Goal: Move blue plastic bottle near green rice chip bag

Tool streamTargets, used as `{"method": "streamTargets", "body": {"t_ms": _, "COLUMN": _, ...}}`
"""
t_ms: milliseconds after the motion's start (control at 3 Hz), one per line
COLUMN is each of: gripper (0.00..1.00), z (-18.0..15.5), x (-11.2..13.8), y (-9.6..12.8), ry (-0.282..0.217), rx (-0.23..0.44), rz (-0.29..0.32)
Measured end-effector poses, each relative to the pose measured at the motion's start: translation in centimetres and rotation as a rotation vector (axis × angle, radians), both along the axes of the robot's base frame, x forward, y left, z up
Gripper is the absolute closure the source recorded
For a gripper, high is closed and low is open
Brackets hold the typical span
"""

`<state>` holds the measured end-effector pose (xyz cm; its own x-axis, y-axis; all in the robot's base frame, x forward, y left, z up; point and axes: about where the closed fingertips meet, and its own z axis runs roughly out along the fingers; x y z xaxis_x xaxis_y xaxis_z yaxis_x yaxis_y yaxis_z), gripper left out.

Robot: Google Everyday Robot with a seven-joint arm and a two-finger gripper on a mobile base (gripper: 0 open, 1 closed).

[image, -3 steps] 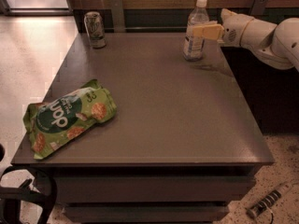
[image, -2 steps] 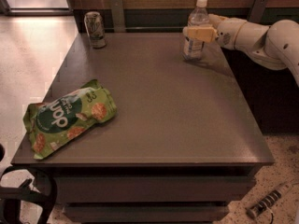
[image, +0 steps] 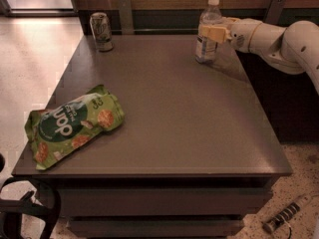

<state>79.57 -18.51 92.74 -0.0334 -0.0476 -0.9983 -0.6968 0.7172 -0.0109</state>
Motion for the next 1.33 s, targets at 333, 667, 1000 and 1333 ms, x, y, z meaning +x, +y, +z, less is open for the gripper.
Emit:
{"method": "streamTargets", "body": {"t_ms": 333, "gripper": 1.00, "z": -0.1, "x": 0.1, "y": 0.6, "ry": 0.001, "rx": 0.001, "rz": 0.008}}
{"method": "streamTargets", "body": {"t_ms": 667, "gripper": 1.00, "z": 1.7, "x": -0.6, "y": 0.2, "ry": -0.020, "rx": 0.004, "rz": 0.013}}
{"method": "streamTargets", "body": {"t_ms": 1000, "gripper": 1.00, "z": 4.2, "x": -2.9, "y": -1.0, "ry": -0.065, "rx": 0.008, "rz": 0.002}}
{"method": "streamTargets", "body": {"t_ms": 1333, "gripper": 1.00, "z": 6.5, "x": -7.2, "y": -1.6, "ry": -0.105, "rx": 0.017, "rz": 0.013}}
